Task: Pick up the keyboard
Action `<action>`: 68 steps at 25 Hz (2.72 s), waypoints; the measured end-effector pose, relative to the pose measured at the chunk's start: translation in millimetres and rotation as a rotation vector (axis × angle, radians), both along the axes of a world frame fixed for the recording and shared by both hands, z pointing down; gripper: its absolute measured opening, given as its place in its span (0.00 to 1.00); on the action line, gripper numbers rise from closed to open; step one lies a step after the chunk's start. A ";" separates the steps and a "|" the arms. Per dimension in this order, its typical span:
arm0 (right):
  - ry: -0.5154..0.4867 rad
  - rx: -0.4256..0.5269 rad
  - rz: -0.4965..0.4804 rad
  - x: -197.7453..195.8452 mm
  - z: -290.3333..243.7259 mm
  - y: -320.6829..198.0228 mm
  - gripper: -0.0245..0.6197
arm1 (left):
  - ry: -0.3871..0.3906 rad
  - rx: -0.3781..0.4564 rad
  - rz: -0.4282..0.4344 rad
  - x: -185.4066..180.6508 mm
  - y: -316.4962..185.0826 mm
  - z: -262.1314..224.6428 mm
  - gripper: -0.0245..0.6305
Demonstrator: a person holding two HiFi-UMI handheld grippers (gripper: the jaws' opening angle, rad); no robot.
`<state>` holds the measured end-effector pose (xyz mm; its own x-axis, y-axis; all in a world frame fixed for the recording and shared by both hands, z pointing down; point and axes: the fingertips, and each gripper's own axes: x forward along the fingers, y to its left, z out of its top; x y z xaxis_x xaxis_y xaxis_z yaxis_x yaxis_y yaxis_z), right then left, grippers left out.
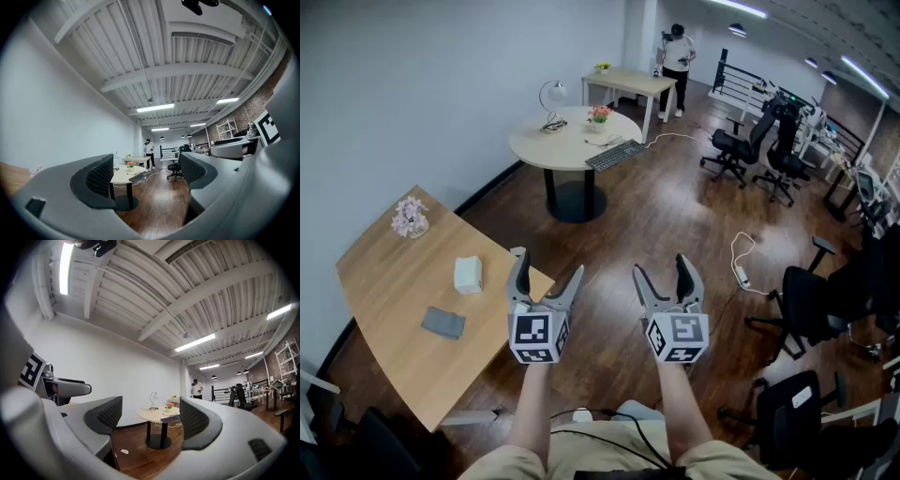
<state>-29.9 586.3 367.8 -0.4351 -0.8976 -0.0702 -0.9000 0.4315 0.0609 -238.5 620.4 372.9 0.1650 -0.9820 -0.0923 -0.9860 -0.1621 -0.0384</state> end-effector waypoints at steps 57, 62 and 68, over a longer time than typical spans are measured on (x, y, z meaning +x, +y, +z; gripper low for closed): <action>-0.064 -0.148 0.087 189.2 50.2 -591.9 0.64 | 0.019 -0.058 0.229 197.5 -642.0 24.4 0.69; -0.063 -0.160 0.119 182.7 53.6 -650.3 0.64 | 0.020 -0.062 0.227 173.5 -705.7 28.6 0.69; -0.067 -0.161 0.120 182.0 60.0 -709.4 0.64 | 0.012 -0.091 0.225 171.0 -765.2 37.7 0.69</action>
<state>152.2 -123.1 427.9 -0.3232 -0.9448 0.0534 -0.9454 0.3199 -0.0616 -67.6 -144.8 410.6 0.3797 -0.9251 -0.0082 -0.9251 -0.3797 -0.0020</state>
